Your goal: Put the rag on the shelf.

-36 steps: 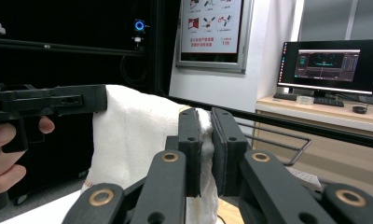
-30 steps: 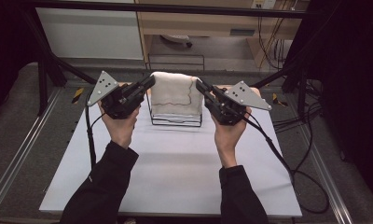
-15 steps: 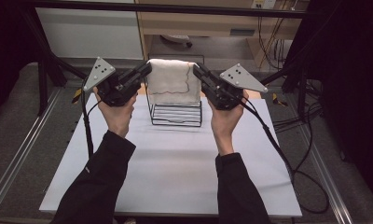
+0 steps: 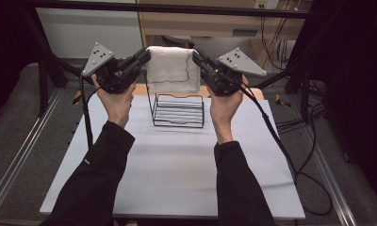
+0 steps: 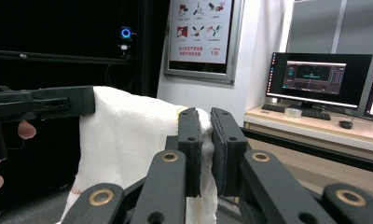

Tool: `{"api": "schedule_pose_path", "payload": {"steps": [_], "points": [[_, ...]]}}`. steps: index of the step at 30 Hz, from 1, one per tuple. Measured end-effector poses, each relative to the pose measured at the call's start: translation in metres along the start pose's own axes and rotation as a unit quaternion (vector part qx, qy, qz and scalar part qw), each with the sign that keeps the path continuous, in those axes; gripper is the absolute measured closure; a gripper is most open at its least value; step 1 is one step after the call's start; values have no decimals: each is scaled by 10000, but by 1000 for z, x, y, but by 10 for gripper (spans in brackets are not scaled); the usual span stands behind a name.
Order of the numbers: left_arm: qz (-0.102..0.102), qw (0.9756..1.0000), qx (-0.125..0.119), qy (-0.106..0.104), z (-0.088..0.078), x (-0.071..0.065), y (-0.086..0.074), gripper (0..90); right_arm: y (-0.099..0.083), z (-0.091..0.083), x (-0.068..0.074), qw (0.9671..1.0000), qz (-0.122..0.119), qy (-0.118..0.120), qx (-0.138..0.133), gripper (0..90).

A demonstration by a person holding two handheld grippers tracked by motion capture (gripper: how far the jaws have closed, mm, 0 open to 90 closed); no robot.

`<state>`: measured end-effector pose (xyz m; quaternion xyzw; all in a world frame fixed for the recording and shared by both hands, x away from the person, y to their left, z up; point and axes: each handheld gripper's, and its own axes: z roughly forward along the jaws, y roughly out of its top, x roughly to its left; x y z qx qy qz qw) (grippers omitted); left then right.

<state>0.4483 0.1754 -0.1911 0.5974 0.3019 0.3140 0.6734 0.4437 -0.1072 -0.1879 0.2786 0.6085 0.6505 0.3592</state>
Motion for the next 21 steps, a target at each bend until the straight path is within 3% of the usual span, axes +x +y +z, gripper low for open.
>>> {"api": "schedule_pose_path", "payload": {"steps": [21], "points": [[91, 9998, 68, 160, 31, 17, 25, 841, 16, 29, -18, 9999, 27, -127, 23, 831]]}}
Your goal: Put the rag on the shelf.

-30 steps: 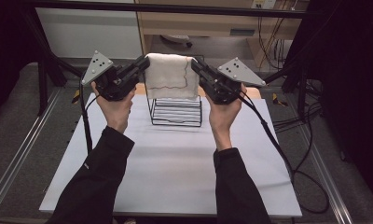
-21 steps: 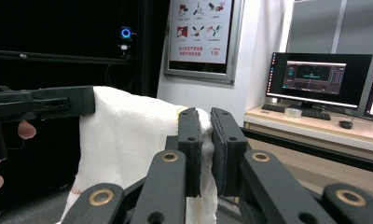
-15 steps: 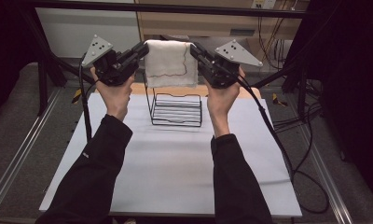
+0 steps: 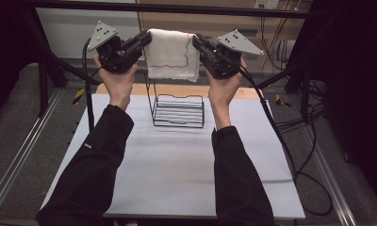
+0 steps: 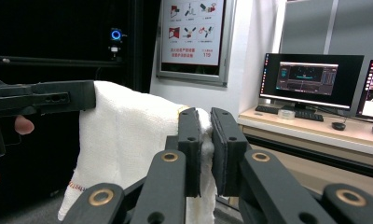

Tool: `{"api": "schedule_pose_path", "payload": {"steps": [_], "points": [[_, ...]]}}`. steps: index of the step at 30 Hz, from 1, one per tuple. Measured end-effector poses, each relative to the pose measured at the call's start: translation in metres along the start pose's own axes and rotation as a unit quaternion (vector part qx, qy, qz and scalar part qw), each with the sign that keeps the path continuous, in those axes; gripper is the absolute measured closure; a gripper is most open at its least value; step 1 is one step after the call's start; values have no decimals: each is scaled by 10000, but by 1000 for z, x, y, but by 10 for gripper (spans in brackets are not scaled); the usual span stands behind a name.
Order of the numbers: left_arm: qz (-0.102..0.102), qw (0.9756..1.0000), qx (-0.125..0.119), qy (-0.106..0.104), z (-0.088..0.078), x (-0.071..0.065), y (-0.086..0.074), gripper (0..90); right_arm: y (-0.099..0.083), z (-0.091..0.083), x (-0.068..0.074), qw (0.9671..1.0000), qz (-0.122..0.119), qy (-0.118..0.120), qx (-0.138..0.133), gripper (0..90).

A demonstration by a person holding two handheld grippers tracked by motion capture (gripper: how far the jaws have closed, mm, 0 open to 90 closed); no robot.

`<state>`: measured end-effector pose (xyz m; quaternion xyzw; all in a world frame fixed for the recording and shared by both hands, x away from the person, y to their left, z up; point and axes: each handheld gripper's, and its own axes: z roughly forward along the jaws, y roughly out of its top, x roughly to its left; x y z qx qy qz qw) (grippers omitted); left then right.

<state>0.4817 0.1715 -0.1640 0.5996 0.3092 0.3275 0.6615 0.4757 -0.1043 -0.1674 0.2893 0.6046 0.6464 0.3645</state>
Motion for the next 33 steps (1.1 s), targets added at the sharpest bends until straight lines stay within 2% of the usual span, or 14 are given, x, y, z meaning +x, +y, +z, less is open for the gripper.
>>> {"api": "schedule_pose_path", "payload": {"steps": [16, 33], "points": [[-36, 10000, 27, 80, 21, 13, 7, 840, 7, 22, -12, 9999, 11, -75, 69, 831], [-14, 9994, 271, 207, 38, 26, -12, 840, -7, 41, -21, 9992, 16, -160, 370, 830]]}}
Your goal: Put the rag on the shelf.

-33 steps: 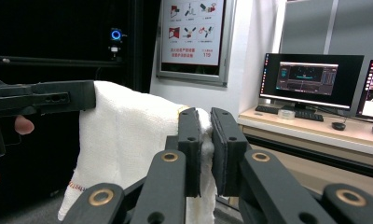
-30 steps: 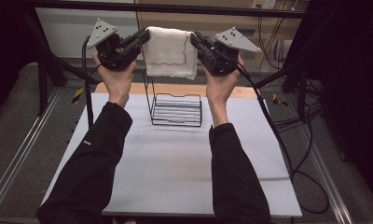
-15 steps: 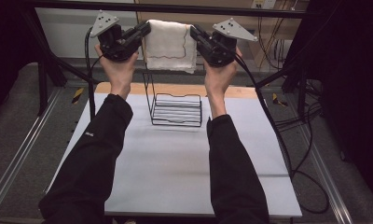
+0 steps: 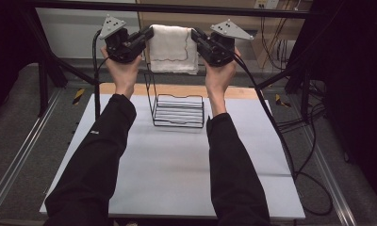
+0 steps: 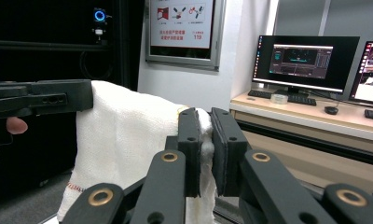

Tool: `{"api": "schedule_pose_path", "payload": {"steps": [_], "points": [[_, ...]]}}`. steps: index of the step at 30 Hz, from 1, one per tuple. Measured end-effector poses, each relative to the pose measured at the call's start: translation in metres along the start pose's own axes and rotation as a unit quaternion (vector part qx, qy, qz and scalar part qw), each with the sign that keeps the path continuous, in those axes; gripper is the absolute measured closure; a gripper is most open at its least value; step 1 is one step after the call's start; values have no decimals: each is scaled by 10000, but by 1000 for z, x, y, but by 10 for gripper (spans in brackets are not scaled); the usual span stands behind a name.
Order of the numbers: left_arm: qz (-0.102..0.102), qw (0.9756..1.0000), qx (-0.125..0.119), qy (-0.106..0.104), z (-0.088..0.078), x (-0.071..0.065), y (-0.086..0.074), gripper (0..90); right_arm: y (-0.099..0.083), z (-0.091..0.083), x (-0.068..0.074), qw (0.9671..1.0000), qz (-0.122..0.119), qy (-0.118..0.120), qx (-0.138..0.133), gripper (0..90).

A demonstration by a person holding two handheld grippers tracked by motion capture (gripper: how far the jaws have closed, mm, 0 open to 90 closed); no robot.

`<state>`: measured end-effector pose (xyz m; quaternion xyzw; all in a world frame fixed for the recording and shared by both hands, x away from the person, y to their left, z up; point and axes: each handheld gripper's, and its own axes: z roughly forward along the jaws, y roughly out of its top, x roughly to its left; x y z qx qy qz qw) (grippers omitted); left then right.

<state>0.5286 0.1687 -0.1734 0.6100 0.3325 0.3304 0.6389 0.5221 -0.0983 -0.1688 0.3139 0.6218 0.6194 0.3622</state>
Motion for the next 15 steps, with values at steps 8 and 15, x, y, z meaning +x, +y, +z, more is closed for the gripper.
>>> {"api": "schedule_pose_path", "payload": {"steps": [8, 15], "points": [[96, 9999, 131, -15, 4, 1, -8, 841, -10, 2, -2, 9999, 123, -19, 101, 829], [71, 9997, 230, -33, 7, 3, -14, 840, -18, 3, -3, 9998, 117, -24, 163, 829]]}}
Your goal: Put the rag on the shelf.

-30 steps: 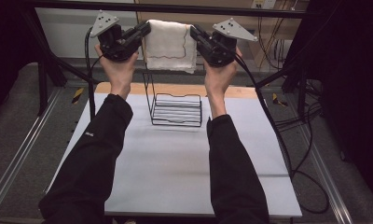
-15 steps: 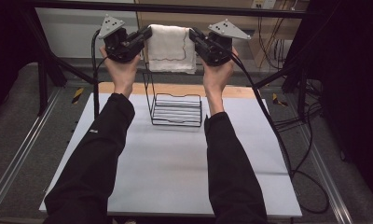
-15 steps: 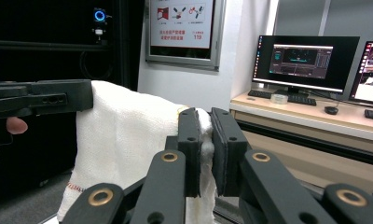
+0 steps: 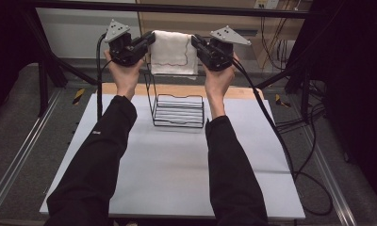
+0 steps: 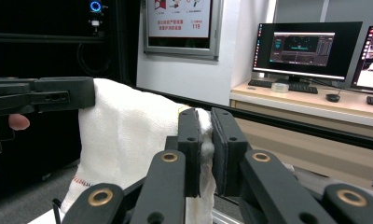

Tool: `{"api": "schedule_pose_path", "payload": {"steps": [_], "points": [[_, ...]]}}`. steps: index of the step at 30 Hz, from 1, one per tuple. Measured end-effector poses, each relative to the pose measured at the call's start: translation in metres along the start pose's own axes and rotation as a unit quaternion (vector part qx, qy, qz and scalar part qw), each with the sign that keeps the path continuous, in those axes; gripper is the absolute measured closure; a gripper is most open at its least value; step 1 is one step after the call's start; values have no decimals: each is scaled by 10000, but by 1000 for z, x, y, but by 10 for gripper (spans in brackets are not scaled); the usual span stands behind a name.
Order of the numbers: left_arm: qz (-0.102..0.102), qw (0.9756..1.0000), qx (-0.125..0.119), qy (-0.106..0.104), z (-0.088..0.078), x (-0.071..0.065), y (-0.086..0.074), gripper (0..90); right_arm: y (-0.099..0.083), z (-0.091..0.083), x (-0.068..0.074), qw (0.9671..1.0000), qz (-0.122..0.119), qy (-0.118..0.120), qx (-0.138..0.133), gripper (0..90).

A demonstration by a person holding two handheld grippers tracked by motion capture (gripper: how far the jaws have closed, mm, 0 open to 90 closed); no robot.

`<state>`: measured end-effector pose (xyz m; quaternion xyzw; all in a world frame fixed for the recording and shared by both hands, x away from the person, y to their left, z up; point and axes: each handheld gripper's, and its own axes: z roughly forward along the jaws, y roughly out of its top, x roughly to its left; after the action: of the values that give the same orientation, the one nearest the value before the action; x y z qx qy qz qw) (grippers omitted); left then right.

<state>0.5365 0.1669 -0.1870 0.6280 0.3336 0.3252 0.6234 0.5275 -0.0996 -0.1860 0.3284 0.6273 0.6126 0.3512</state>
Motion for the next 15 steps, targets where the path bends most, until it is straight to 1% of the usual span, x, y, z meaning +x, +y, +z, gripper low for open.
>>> {"api": "schedule_pose_path", "payload": {"steps": [4, 8, 10, 11, 13, 15], "points": [[30, 10000, 63, -22, 3, -2, -3, 840, -5, -1, -2, 10000, 62, -11, 30, 829], [26, 9999, 118, -46, 4, -4, -9, 841, -9, -4, -3, 10000, 46, -24, 67, 829], [28, 9999, 123, -71, 4, -5, -12, 840, -12, -6, -5, 9999, 29, -13, 99, 829], [31, 9999, 127, -79, 4, -5, -13, 841, -13, -6, -5, 9999, 62, -16, 114, 829], [90, 9998, 179, -60, 3, -6, -15, 840, -16, -7, -4, 9999, 43, -5, 140, 828], [68, 9998, 197, -77, 2, -6, -17, 840, -18, -8, -4, 9999, 44, 20, 154, 828]]}}
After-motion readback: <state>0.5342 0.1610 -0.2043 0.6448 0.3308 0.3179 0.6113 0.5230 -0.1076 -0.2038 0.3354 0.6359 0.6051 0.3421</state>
